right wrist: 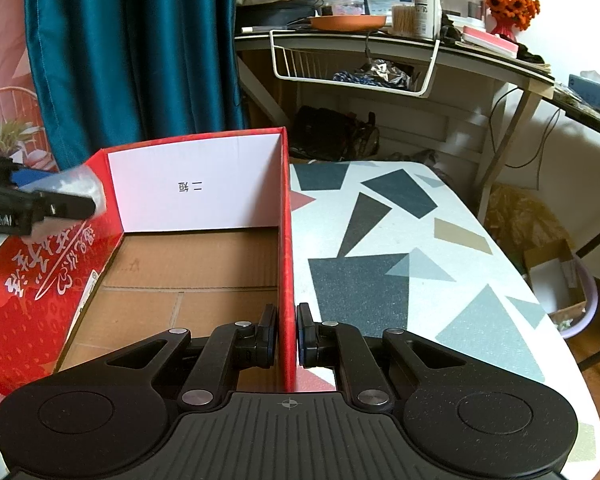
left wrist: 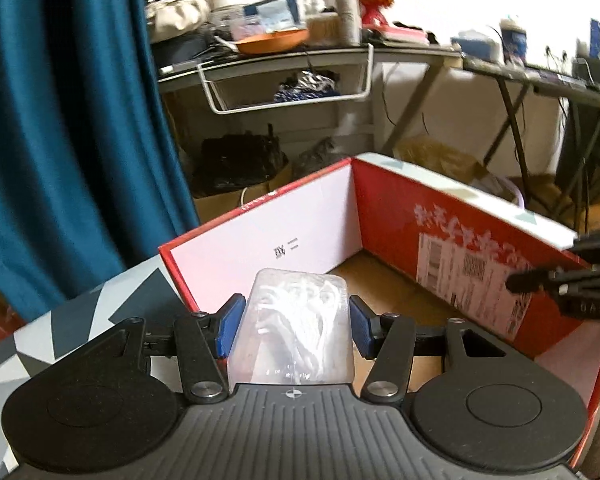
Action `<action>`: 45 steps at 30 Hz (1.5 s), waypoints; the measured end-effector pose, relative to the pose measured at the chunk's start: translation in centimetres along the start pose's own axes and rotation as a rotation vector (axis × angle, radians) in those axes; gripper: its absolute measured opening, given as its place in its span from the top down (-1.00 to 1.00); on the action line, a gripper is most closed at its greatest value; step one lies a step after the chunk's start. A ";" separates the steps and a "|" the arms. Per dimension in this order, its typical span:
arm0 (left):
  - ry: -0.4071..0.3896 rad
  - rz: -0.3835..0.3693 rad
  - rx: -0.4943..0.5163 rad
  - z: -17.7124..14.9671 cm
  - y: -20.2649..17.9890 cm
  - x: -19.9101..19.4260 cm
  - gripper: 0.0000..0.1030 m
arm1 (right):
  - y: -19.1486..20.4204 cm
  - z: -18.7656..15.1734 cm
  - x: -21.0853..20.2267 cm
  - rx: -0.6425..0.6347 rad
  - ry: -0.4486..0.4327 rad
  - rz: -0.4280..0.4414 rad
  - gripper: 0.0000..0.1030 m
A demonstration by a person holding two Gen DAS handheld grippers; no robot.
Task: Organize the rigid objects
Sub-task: 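Carry the floss-pick box into the red cardboard box and open the left gripper, then reach the left gripper to the silver keys and close on them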
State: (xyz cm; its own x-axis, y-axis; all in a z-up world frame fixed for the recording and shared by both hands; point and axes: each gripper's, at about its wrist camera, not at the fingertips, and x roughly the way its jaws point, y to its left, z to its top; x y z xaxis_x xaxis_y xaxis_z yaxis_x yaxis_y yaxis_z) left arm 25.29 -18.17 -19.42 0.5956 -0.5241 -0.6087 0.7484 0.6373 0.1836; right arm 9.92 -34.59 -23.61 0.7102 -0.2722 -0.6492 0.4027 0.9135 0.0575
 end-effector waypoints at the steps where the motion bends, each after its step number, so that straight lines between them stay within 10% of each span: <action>1: 0.007 -0.005 0.006 -0.2 0.1 0.0 -0.13 | 0.0 0.0 0.0 0.000 0.000 0.000 0.82; 18: -0.037 -0.125 -0.198 -1.1 3.8 -2.2 -0.23 | 0.1 0.1 0.0 -0.002 0.002 -0.006 0.82; 39: 0.079 0.076 -0.423 -10.0 11.5 -7.6 -0.28 | -0.1 0.0 -0.1 0.011 -0.001 -0.001 0.82; 45: 0.097 0.047 -0.469 -12.8 10.8 -8.2 0.26 | -0.1 0.0 -0.1 0.015 0.001 -0.001 0.82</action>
State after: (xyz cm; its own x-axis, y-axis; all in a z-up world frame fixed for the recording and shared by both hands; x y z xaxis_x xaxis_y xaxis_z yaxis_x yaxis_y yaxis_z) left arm 24.72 0.26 -22.31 0.5793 -0.4474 -0.6814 0.4955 0.8570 -0.1414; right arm 9.79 -34.63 -23.59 0.7094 -0.2729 -0.6499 0.4120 0.9087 0.0681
